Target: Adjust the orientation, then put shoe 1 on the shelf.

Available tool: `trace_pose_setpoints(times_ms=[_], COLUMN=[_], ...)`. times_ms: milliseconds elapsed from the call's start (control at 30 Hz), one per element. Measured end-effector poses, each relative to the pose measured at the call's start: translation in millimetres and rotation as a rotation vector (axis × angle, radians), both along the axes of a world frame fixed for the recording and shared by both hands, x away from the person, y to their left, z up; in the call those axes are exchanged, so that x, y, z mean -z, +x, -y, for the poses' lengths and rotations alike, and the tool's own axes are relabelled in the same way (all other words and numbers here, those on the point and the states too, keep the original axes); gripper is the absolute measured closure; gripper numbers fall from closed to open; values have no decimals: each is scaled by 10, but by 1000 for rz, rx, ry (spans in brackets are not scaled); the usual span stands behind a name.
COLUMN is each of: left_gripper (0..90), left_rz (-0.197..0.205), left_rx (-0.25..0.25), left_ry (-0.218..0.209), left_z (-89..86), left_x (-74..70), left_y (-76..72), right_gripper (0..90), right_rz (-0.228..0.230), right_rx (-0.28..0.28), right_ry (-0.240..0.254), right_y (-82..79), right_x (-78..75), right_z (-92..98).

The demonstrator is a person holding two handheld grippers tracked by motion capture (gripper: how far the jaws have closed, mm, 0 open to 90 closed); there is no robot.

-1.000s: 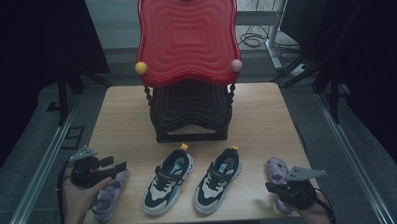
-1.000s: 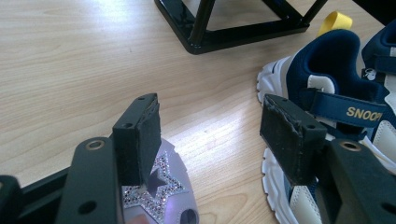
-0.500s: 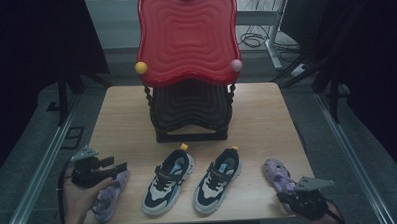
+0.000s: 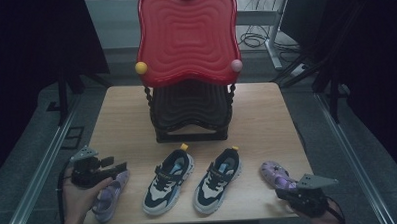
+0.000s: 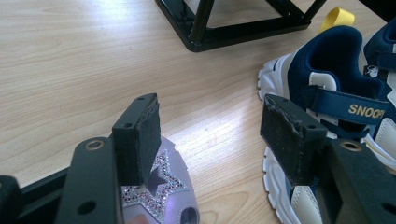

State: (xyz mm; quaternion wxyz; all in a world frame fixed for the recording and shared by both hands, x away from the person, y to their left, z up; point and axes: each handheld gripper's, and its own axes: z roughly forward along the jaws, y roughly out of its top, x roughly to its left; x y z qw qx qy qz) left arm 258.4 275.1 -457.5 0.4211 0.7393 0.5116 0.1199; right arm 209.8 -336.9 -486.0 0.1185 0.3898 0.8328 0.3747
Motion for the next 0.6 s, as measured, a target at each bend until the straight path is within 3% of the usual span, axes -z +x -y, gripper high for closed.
trace_pose_setpoints(times_ms=[67,200,400,600], left_gripper=[387,389,386,382], left_rz=[25,31,14,-5], left_rx=[-20,-25,-17,-48], left_ry=[-12,-15,4,19], left_z=[-13,-81,-189,-368], left_x=[-23,-86,-117,-99], left_y=[-25,-52,-160,-280], right_gripper=[863,841,705,641], right_rz=[15,33,70,62], right_rx=[4,-1,43,59], right_ry=[-1,-4,56,45], right_y=[36,132,325,398], right_x=[-14,-90,-252,-270], right_z=[-17,-19,116,211])
